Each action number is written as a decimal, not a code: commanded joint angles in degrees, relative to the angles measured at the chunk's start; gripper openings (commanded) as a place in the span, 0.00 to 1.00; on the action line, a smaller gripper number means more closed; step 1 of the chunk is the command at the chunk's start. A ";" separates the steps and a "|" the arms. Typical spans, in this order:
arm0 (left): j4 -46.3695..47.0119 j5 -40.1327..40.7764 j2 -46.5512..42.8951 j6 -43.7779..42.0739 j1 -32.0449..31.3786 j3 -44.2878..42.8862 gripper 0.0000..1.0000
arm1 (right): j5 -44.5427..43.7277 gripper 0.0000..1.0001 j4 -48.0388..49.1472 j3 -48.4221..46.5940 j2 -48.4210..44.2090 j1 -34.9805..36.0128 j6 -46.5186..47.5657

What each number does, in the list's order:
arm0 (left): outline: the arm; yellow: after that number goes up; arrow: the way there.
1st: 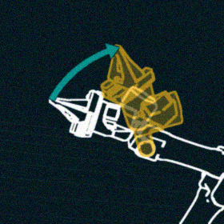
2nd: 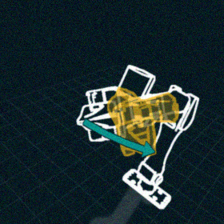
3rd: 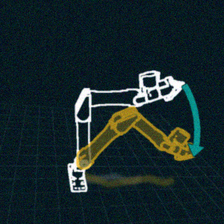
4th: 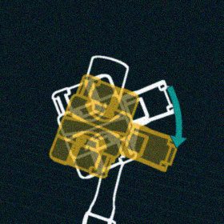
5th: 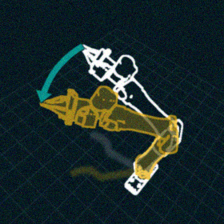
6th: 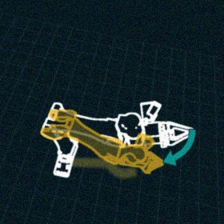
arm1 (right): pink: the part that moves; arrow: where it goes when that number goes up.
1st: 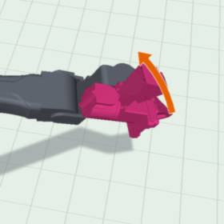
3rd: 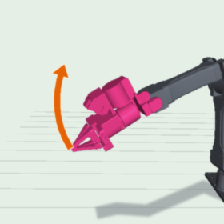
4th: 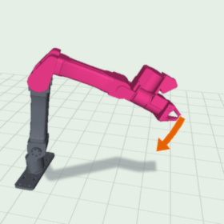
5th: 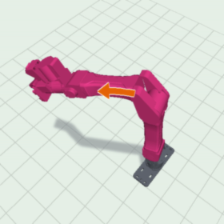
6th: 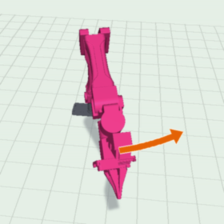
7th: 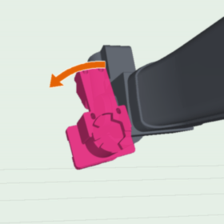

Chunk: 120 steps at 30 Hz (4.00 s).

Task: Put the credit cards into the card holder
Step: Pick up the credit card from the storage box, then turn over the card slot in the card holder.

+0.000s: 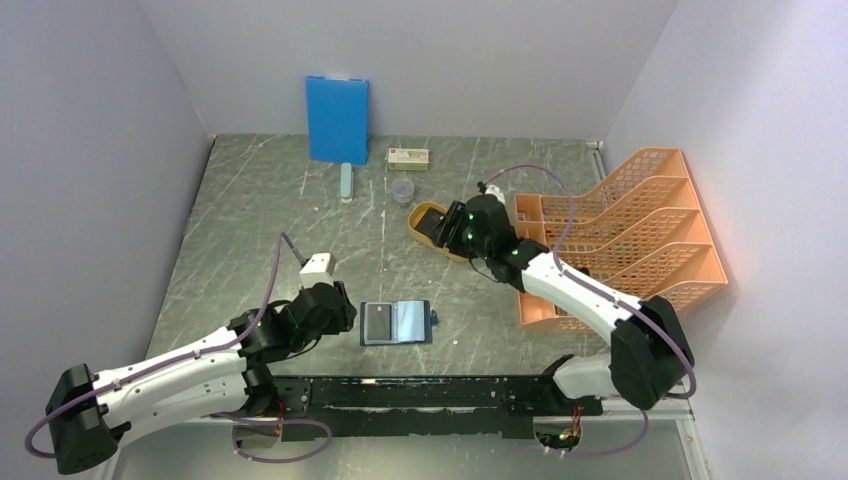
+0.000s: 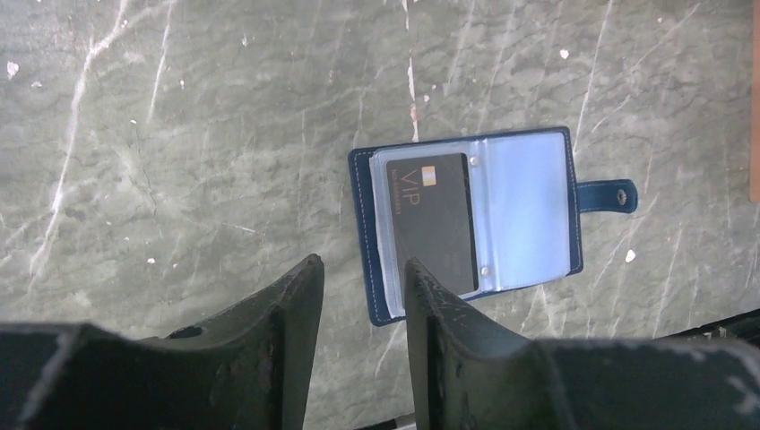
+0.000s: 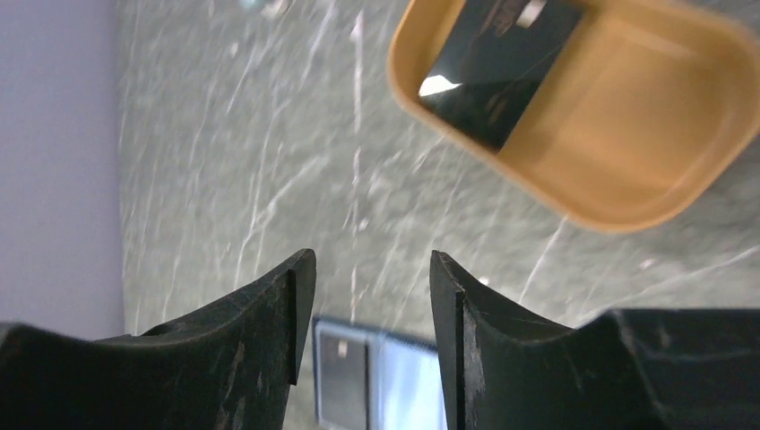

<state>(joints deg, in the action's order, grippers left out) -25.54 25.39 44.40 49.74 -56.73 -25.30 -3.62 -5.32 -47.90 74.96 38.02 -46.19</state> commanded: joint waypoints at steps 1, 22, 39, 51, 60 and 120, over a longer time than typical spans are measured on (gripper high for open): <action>-1.52 2.02 0.04 -1.40 0.37 -2.43 0.44 | -3.22 0.54 2.86 -4.09 6.20 -5.50 -0.39; 0.43 1.48 6.01 -0.38 0.37 -2.16 0.44 | -1.94 0.52 15.21 -6.42 26.84 -10.90 -8.48; 0.57 1.70 6.63 0.10 0.30 -1.68 0.44 | 1.46 0.28 17.62 -6.34 30.60 -12.01 -9.53; 0.67 1.77 6.79 0.26 0.33 -1.44 0.44 | 1.91 0.05 18.42 -4.93 28.91 -12.31 -10.05; 0.14 2.37 6.15 0.12 0.37 -1.68 0.44 | 1.60 0.00 17.78 -3.55 25.65 -12.41 -11.40; 9.34 -2.64 43.08 -10.51 -11.21 -25.81 0.48 | 22.78 0.00 -16.81 20.68 -36.76 -11.33 11.05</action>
<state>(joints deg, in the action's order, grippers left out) -16.91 20.56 85.23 39.38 -67.72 -48.60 19.07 -21.37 -26.94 39.24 26.37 -37.39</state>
